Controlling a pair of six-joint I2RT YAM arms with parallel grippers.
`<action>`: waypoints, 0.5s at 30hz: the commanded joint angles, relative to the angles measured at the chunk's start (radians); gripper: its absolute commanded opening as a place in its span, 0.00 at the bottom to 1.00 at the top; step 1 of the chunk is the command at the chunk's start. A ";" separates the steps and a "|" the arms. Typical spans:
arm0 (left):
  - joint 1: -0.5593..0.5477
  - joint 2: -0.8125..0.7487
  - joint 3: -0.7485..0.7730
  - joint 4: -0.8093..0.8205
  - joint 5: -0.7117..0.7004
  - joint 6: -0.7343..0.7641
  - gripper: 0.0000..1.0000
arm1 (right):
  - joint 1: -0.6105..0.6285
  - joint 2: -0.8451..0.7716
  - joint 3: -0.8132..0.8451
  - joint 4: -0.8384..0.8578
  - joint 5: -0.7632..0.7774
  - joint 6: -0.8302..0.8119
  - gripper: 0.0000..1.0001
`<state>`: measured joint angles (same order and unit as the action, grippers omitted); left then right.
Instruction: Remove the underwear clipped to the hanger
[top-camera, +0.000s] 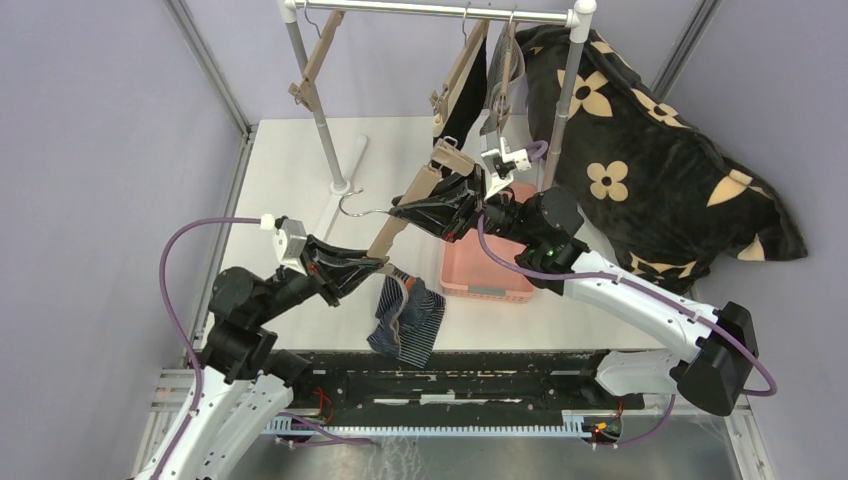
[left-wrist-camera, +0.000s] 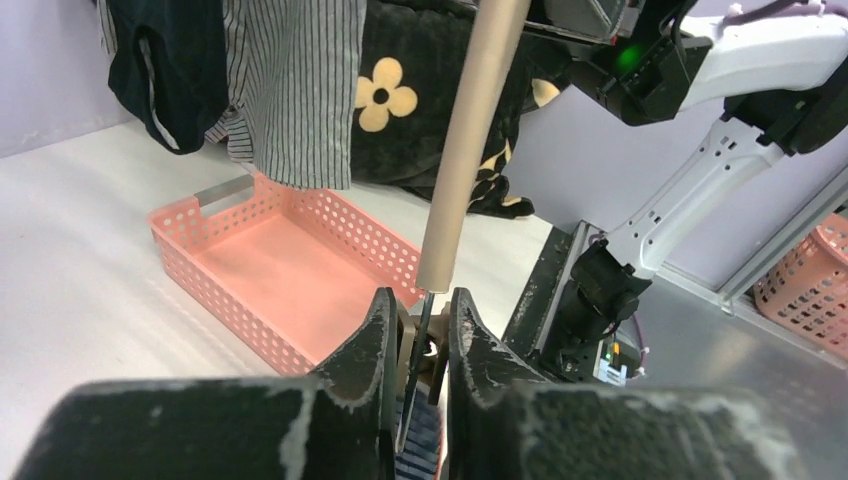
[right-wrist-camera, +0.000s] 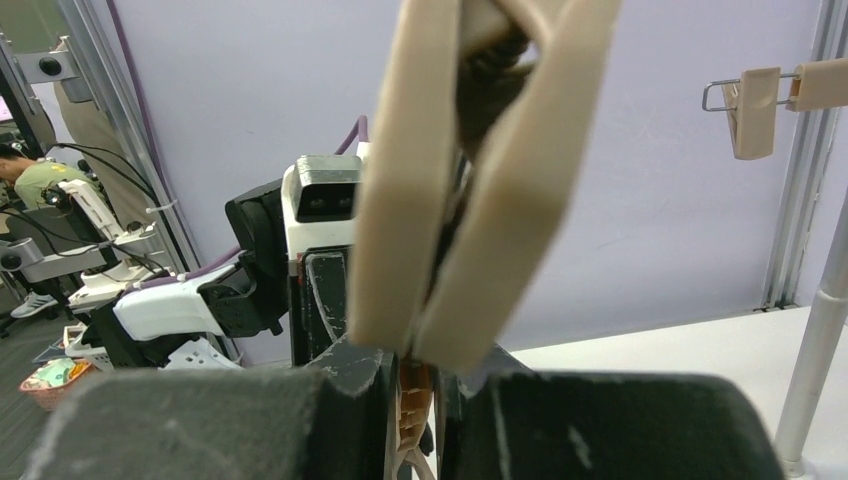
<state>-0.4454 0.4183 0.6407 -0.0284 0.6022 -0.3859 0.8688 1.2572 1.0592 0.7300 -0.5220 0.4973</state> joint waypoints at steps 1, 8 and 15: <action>-0.003 0.006 0.034 -0.031 -0.053 0.072 0.03 | 0.001 0.006 0.078 0.089 0.063 -0.038 0.01; -0.002 0.035 0.094 0.006 -0.127 0.083 0.24 | 0.002 0.055 0.145 0.061 0.042 -0.055 0.01; -0.002 0.048 0.125 0.057 -0.143 0.079 0.55 | 0.002 0.042 0.115 0.053 0.030 -0.045 0.01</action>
<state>-0.4465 0.4667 0.7258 -0.0292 0.4904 -0.3271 0.8688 1.3121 1.1549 0.7326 -0.5121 0.4736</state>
